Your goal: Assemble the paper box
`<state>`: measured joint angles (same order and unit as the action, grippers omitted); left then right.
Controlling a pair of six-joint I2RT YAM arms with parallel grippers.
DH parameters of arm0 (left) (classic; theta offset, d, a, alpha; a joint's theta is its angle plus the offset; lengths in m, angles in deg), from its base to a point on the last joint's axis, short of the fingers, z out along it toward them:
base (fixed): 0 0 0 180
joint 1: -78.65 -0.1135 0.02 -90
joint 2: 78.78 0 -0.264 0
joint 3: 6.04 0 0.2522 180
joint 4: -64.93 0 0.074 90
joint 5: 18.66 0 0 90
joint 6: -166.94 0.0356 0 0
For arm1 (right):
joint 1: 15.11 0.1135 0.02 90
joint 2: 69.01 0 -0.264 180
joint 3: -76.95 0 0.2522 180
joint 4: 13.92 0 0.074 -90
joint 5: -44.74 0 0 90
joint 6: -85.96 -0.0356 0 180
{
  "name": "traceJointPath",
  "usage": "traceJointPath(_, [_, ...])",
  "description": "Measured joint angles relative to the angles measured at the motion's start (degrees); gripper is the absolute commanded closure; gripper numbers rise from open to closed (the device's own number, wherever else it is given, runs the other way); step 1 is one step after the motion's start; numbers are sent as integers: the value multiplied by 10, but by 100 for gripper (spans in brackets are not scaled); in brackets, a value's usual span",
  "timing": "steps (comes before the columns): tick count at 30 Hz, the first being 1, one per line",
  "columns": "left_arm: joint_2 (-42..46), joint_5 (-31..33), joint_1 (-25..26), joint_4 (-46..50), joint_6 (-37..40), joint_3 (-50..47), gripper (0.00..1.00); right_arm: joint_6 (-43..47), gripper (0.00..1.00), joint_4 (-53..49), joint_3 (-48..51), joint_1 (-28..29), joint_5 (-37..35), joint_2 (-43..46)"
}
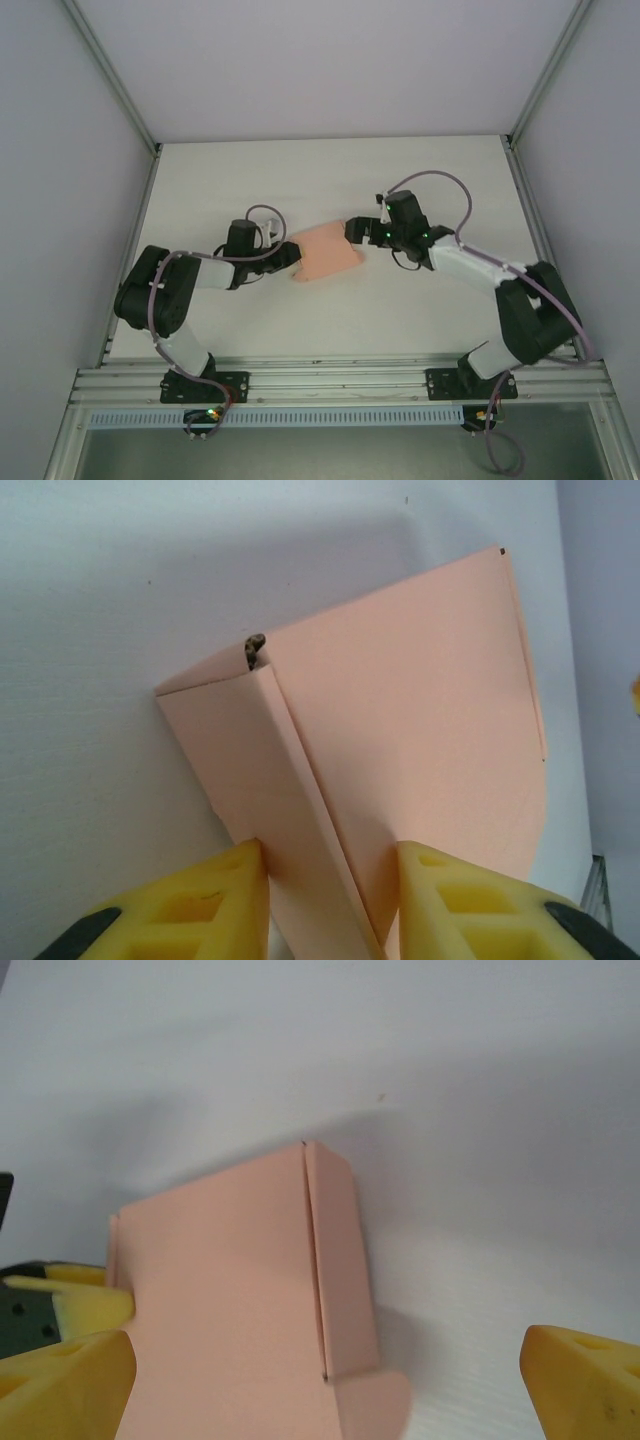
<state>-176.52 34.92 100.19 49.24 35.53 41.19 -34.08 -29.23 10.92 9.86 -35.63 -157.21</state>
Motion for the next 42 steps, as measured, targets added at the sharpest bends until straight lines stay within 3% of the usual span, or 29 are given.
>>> traceJointPath(8, [-1, -12, -9, -28, -12, -14, 77, -28, 0, 0, -71, -22, 138, -136])
traceJointPath(20, [-10, -20, -14, -76, -32, -32, 82, -67, 5, 44, -80, -23, 267, -194])
traceJointPath(26, [-9, -20, -21, -98, -37, -42, 82, -87, 23, 73, -78, -32, 297, -203])
traceJointPath(32, [-9, -13, -26, -99, -37, -42, 83, -149, 27, 180, -51, -44, 329, -222])
traceJointPath(40, [-6, -7, -29, -95, -34, -42, 81, -150, 58, 188, -45, -47, 326, -222])
traceJointPath(42, [-4, -4, -29, -92, -32, -42, 76, -151, 63, 189, -44, -47, 325, -221])
